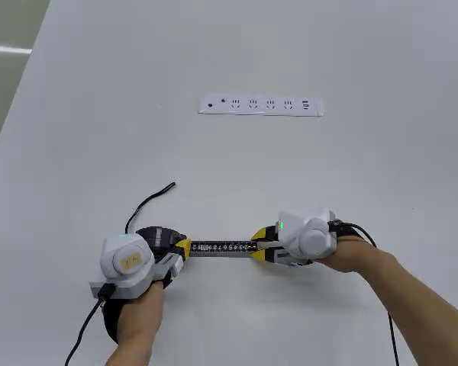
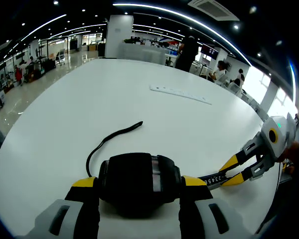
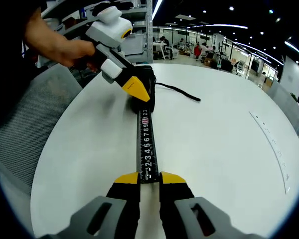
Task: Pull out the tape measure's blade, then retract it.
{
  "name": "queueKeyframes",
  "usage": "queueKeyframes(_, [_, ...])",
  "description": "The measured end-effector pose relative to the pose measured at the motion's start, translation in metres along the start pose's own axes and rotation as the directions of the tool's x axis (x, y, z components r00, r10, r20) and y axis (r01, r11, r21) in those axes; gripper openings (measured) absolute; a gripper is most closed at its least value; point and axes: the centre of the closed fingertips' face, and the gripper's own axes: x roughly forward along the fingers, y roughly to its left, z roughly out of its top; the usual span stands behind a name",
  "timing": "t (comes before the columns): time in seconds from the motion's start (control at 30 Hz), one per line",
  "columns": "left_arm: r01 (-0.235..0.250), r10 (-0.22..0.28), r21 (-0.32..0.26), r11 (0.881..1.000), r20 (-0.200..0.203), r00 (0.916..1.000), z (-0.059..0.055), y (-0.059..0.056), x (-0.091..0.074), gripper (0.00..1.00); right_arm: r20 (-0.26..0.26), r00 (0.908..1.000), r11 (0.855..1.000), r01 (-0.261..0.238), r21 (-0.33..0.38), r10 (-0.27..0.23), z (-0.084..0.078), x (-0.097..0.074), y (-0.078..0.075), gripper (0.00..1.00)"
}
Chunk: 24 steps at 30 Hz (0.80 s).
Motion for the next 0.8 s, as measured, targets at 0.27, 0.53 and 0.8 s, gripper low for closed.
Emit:
queueKeyframes(0.27, [0.0,0.0,0.002,1.0,0.0,1.0,0.0,-0.001,0.0,0.61,0.016,0.9999,1.0,-0.006,0.0,0.006,0.012,0.014,0.001,0.12])
queueKeyframes(0.53, [0.001,-0.001,0.001,1.0,-0.001,1.0,0.0,-0.001,0.0,0.61,0.02,0.9997,1.0,-0.01,-0.007,0.01,0.02,0.021,0.001,0.12])
queueKeyframes(0.8, [0.002,-0.002,0.001,1.0,-0.002,1.0,0.0,-0.001,0.001,0.61,0.031,0.9994,1.0,-0.016,-0.013,0.017,0.032,0.036,0.001,0.12])
